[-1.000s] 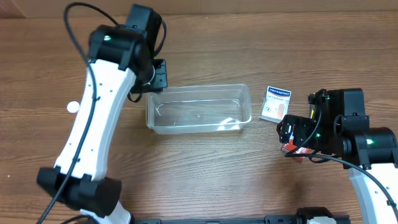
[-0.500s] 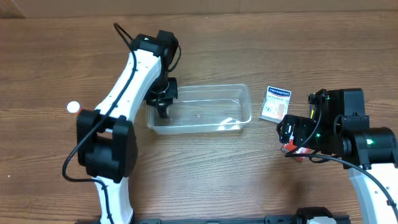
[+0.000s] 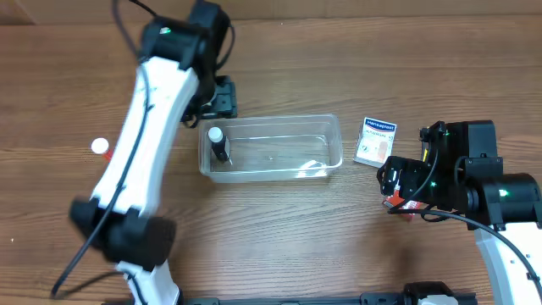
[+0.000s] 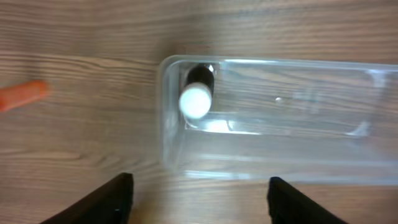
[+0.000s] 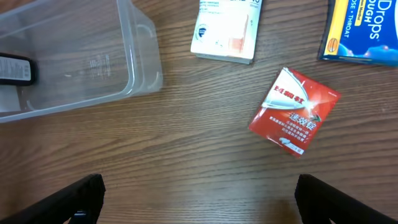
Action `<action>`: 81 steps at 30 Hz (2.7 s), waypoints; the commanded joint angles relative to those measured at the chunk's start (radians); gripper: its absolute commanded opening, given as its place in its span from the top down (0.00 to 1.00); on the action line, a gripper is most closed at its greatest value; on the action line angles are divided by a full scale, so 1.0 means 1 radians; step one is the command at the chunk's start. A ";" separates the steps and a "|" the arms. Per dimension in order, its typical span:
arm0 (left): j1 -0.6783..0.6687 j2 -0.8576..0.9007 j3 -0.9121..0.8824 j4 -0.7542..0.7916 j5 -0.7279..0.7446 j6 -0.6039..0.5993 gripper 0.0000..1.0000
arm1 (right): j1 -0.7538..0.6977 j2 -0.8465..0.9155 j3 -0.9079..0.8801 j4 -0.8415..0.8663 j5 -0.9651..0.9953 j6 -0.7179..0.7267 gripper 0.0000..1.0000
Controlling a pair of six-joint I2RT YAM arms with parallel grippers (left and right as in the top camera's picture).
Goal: Pack container
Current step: 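Carry the black bottle into the container and release it, then move the left gripper to the orange bottle and grasp it, then place the orange bottle into the container's left end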
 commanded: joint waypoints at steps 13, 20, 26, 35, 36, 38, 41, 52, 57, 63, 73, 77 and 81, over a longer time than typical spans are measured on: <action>0.648 -0.167 -0.288 0.137 -0.071 0.013 0.00 | -0.003 -0.005 0.026 0.005 0.006 0.001 0.00; 0.678 0.054 -0.288 0.188 -0.024 0.061 0.00 | -0.003 -0.005 0.026 0.006 0.006 0.001 0.00; 0.663 0.100 -0.288 0.226 -0.018 0.074 0.00 | -0.003 -0.005 0.026 0.006 0.007 0.000 0.00; 0.663 0.132 -0.328 0.231 0.003 0.074 0.29 | -0.003 -0.005 0.026 0.006 0.007 0.000 0.00; 0.662 0.132 -0.328 0.220 0.011 0.074 0.32 | -0.003 -0.005 0.026 0.006 0.007 0.001 0.00; 0.661 0.132 -0.328 0.212 0.011 0.074 0.33 | -0.003 -0.005 0.026 0.007 0.007 0.000 0.00; 0.656 0.132 -0.331 0.212 0.011 0.074 0.42 | -0.003 -0.005 0.026 0.006 0.007 0.001 0.00; 0.622 0.132 -0.332 0.195 0.011 0.075 0.79 | -0.003 -0.005 0.026 0.005 0.006 0.001 0.00; 0.617 0.076 -0.331 0.155 0.018 0.082 0.92 | -0.003 -0.005 0.026 0.005 0.006 0.001 0.00; 0.495 -0.231 -0.331 0.128 0.103 0.089 0.91 | -0.003 -0.005 0.026 0.005 0.006 0.001 0.00; 0.050 -0.390 -0.382 0.118 0.091 -0.033 0.91 | -0.003 -0.005 0.026 0.003 0.006 0.001 0.00; 0.004 -0.354 -0.575 0.264 0.092 -0.055 0.91 | -0.003 -0.005 0.026 0.001 0.006 0.001 0.00; 0.004 -0.284 -0.667 0.327 0.091 -0.066 0.90 | -0.003 -0.005 0.026 0.000 0.006 0.001 0.00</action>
